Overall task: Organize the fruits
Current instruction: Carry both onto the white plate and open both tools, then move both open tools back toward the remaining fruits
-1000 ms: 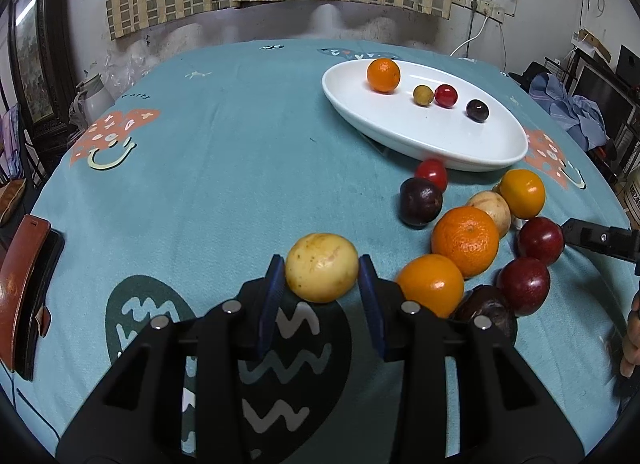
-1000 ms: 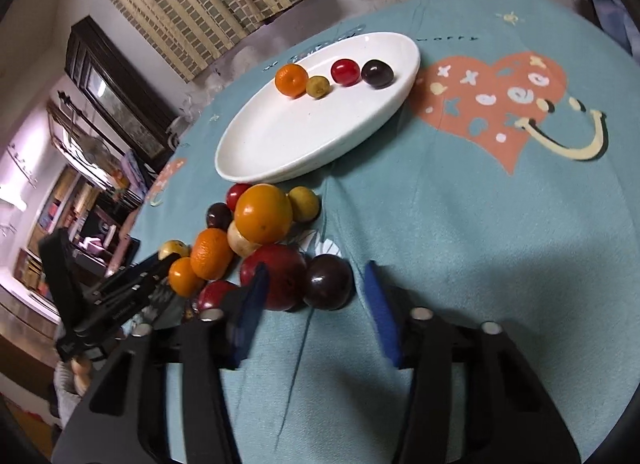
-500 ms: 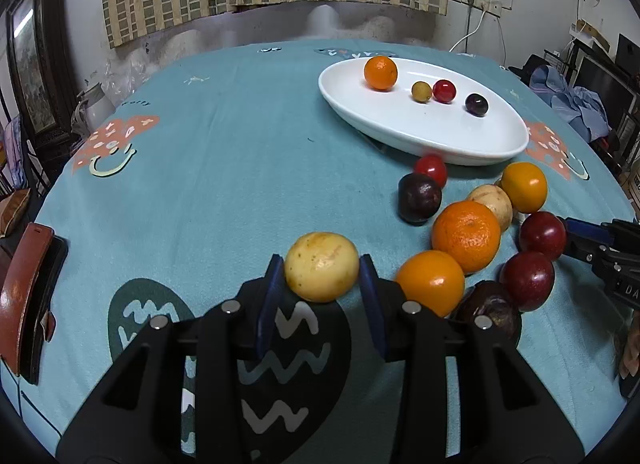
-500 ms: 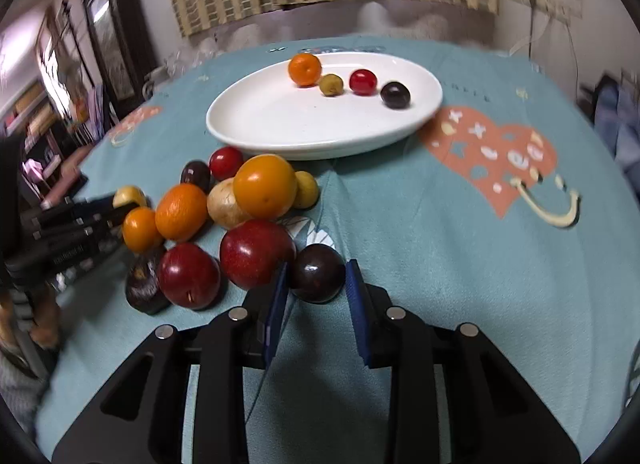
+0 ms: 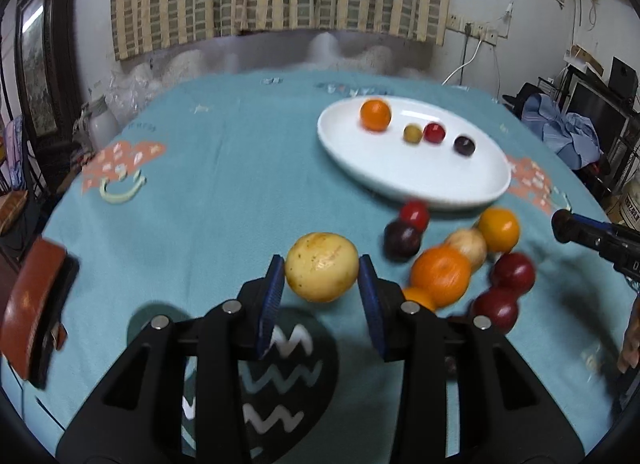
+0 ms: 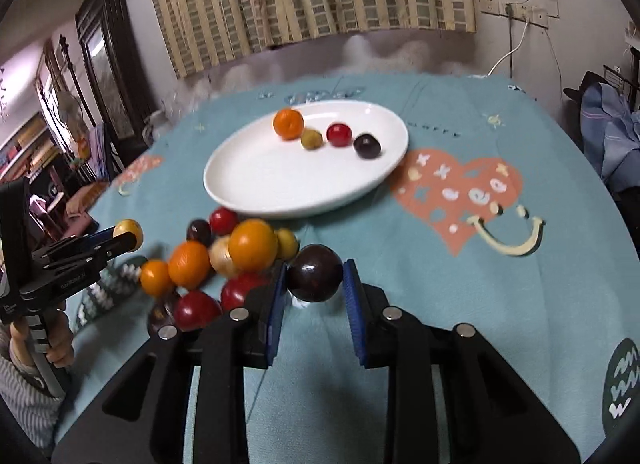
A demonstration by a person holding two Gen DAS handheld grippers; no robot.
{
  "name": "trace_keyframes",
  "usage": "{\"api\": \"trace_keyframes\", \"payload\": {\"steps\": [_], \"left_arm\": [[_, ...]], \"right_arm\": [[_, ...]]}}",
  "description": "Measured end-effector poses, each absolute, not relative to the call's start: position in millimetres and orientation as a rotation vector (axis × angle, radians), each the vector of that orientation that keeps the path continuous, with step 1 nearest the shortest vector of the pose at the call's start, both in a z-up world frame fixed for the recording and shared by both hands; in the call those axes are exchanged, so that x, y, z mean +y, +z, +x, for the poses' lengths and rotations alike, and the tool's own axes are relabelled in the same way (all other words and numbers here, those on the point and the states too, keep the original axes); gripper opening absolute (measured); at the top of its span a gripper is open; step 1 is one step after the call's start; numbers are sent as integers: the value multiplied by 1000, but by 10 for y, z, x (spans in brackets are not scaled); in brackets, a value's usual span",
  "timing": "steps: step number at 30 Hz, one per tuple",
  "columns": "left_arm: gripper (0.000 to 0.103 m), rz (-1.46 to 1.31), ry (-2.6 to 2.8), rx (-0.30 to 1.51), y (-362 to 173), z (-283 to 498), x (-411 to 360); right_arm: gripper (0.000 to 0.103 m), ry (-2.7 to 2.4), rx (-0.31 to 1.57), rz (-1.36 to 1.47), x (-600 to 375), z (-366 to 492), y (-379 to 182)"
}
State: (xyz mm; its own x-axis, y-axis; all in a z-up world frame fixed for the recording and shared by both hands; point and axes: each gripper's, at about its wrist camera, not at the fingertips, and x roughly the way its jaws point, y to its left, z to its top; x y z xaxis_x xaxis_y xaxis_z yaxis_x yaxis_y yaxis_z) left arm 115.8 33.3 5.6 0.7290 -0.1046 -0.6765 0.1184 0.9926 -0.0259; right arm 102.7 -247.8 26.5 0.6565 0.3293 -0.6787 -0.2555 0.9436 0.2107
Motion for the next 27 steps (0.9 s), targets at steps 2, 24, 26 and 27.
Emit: {"api": "trace_keyframes", "payload": {"steps": [2,24,26,27], "left_arm": [[38,41,-134,737,173,1313,212],[74,-30,-72,700,339,1620,139],[75,-21,-67,697,309,1423,187],[76,-10,-66,703,279,1332,191]], "right_arm": [[29,324,768,56,-2429,1163,414],[102,356,663,289,-2514,1453,739],[102,363,652,308,-2518,1264,741],[102,368,656,313,-2510,1194,720]]}}
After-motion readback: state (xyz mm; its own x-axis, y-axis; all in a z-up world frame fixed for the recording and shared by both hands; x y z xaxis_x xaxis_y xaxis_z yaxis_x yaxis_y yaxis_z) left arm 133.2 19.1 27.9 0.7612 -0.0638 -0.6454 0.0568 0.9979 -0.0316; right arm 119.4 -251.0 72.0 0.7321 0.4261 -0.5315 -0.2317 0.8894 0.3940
